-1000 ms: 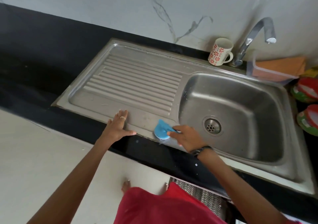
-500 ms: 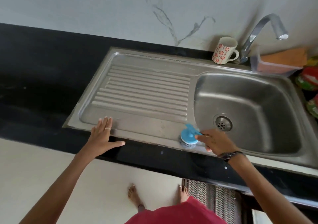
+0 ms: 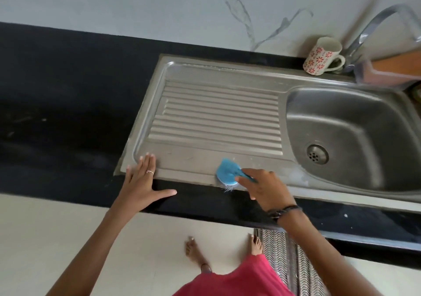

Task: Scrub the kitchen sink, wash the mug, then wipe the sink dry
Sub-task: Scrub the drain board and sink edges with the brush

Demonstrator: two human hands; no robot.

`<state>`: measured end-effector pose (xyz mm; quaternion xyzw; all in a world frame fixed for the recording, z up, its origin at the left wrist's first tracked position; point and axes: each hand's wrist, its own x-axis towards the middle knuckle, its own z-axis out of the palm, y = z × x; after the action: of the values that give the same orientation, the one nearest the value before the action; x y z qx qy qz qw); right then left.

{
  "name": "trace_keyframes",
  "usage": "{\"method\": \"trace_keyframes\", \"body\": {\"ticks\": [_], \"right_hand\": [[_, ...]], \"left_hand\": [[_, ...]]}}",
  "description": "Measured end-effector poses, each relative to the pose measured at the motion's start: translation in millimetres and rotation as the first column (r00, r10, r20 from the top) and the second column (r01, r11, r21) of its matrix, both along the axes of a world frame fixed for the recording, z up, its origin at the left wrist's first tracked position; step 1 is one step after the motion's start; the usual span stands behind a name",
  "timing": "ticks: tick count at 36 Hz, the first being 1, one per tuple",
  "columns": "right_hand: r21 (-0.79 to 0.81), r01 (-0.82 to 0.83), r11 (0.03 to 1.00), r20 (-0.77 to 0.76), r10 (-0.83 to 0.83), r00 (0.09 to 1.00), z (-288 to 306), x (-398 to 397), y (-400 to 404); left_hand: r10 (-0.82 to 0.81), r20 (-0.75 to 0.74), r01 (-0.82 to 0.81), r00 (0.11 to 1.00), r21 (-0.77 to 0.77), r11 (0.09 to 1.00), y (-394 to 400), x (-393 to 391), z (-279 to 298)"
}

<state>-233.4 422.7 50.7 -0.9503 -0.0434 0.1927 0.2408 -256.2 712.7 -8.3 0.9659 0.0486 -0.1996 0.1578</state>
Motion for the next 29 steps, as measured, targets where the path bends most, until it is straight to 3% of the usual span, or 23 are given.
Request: {"method": "trace_keyframes", "body": {"ticks": [6,13,16,25,29], "right_hand": [[-0.021,0.072,0.997,0.018,-0.071,0.997,5,-8,-17],[0.069,-0.132,0.989,0.025,0.130,0.991,-2,16,102],[0.036,-0.216,0.976,0.051,0.214,0.976,-2,18,134],[-0.008,-0.056,0.998,-0.045,0.056,0.997,-5,24,31],[-0.021,-0.053,0.998,-0.046,0.052,0.998,-3,25,33]], "left_hand": [[-0.031,-0.007,0.031,0.999,-0.009,0.999,11,-5,-2],[-0.009,0.019,0.009,1.000,-0.023,1.000,11,-6,-2],[0.046,0.022,-0.045,0.999,-0.044,0.998,17,-4,-1],[0.059,-0.028,-0.060,0.998,-0.010,0.998,50,5,5],[0.087,-0.026,-0.087,0.996,-0.030,0.996,50,8,3]]}}
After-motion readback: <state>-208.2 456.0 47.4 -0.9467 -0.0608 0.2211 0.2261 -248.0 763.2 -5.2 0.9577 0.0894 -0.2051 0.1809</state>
